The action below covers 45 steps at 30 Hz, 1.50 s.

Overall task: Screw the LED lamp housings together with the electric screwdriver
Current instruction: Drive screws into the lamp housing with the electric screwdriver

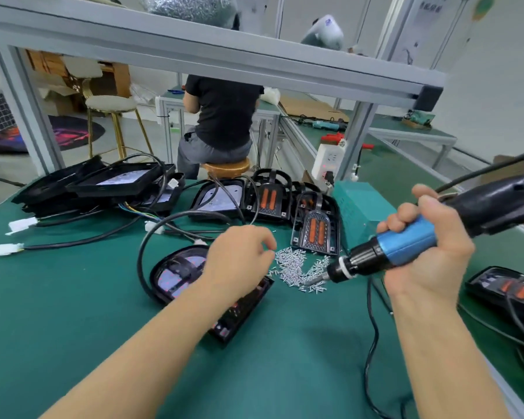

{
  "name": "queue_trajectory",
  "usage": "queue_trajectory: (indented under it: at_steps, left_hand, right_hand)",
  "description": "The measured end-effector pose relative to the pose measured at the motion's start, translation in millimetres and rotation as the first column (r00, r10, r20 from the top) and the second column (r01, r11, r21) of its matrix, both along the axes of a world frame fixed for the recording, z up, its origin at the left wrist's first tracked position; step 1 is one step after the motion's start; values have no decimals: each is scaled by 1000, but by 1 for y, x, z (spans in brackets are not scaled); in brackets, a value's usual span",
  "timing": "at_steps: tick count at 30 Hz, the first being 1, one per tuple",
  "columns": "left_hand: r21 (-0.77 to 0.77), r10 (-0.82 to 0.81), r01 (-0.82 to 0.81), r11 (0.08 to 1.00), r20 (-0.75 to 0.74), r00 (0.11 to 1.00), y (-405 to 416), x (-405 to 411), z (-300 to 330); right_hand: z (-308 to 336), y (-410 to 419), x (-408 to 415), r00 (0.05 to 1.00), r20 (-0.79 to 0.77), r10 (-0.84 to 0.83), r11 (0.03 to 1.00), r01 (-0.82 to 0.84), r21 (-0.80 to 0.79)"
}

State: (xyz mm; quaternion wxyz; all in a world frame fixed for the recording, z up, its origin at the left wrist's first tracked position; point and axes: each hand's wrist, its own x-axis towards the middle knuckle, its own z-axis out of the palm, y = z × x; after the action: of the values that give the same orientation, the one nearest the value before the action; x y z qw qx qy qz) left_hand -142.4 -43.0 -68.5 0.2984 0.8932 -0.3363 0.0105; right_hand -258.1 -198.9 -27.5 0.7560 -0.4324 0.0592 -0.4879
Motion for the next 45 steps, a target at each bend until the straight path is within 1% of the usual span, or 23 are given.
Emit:
queue_trajectory:
  at_steps: [1, 3, 5, 7, 10, 14, 16, 21, 24, 26, 27, 29, 30, 31, 33, 35, 38, 41, 45]
  left_hand:
    - [107, -47, 50, 993, -22, 999, -17, 11, -2]
    - [252, -72, 91, 963, -82, 994, -44, 29, -10]
    - [356, -48, 78, 931, -92, 995, -61, 42, -24]
    - [425, -15, 48, 904, -81, 997, -69, 50, -34]
    - [462, 8, 18, 887, -56, 998, -77, 56, -44]
    - [461, 35, -3, 888, -60, 998, -82, 55, -52]
    - [472, 28, 10, 882, -73, 997, -84, 53, -51]
    - [569, 0, 46, 821, -81, 997, -86, 48, -51]
    - [563, -4, 62, 824, -103, 995, -82, 46, -49]
    - [503, -15, 72, 861, -117, 993, -80, 44, -43]
    - [425, -21, 73, 902, -125, 992, -78, 44, -38]
    - [169, -32, 58, 984, -156, 987, -68, 43, -29]
    - [27, -41, 47, 999, -199, 979, -60, 43, -24]
    - [-122, -66, 33, 992, -277, 959, -49, 42, -20]
    - [-394, -196, 0, 919, -456, 868, -24, 37, -13]
    - [-553, -319, -51, 832, -551, 772, 2, 29, -9]
    - [-637, -382, -141, 758, -609, 695, 32, 17, -8]
    - [-663, -378, -204, 720, -621, 686, 52, 8, -9]
    - [-703, -401, -236, 670, -611, 683, 69, 3, -8]
  right_hand:
    - [-2, -2, -2, 1000, 3, -3, 1000, 3, 5]
    - [-6, -7, -5, 1000, 9, -6, 1000, 6, -2]
    - [-8, -12, -9, 1000, 10, -8, 1000, 9, -13]
    - [-10, -16, -11, 1000, 9, -14, 1000, 14, -12]
    - [-12, -21, -13, 999, 10, -32, 999, 32, -1]
    - [-15, -24, -12, 999, 15, -37, 999, 37, -5]
    - [-15, -23, -11, 999, 11, -47, 999, 47, -16]
    - [-15, -20, -11, 998, 11, -58, 998, 58, -25]
    - [-13, -18, -12, 998, 17, -58, 998, 58, -21]
    - [-10, -17, -13, 998, 25, -60, 998, 61, -21]
    - [-8, -17, -14, 997, 30, -65, 998, 65, -20]
    - [-5, -16, -15, 997, 51, -65, 998, 66, -12]
    - [-3, -16, -15, 996, 69, -62, 998, 63, -2]
    - [-1, -16, -15, 995, 88, -55, 998, 55, 12]
    - [3, -12, -12, 991, 134, -31, 998, 24, 54]
    - [7, -6, -6, 984, 177, 5, 995, -22, 94]
    - [13, 9, 9, 973, 225, 60, 987, -91, 132]
    - [17, 26, 23, 962, 249, 117, 978, -155, 139]
    - [19, 48, 38, 949, 248, 192, 964, -230, 134]
